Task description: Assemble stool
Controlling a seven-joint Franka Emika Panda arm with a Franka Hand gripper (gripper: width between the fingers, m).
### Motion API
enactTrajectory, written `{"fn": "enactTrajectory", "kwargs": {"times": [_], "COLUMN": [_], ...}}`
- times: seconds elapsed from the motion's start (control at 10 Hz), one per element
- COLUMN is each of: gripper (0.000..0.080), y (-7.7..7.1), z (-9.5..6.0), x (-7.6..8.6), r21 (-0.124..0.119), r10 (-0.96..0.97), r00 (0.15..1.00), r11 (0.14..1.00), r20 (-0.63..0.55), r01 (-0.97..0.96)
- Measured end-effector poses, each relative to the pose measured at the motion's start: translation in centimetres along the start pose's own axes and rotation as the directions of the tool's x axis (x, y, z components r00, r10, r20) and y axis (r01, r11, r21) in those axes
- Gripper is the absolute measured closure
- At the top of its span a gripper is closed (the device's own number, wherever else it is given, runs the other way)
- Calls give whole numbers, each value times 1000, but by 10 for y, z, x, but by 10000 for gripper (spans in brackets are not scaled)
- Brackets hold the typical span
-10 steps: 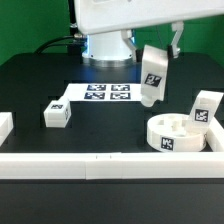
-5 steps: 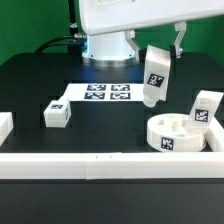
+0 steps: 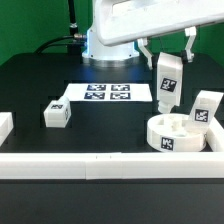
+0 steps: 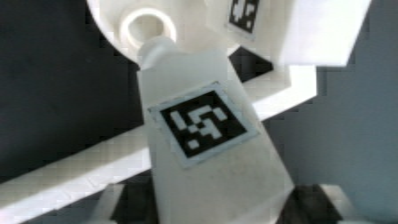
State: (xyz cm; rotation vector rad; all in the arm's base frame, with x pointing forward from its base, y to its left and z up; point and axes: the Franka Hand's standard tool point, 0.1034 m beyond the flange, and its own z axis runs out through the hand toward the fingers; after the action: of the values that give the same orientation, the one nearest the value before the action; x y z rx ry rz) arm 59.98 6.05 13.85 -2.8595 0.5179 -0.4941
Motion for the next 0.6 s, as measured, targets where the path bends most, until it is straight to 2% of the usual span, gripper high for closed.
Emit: {"fn": "enactTrajectory", "kwargs": {"times": [0.1,0.2,0.3,0.6], "gripper": [472,472,472,472], "y": [0,2,7,9], "z": [0,-2,-4,-1], "x": [0,7,5,2], "r21": [0,-7,-18,-9], "r10": [0,-3,-1,19], "r00": [1000,997,986,989], "r11": [1000,1000,1000,1000], "r20": [1,-83,-169,-147], "r01": [0,2,-2,-20]}}
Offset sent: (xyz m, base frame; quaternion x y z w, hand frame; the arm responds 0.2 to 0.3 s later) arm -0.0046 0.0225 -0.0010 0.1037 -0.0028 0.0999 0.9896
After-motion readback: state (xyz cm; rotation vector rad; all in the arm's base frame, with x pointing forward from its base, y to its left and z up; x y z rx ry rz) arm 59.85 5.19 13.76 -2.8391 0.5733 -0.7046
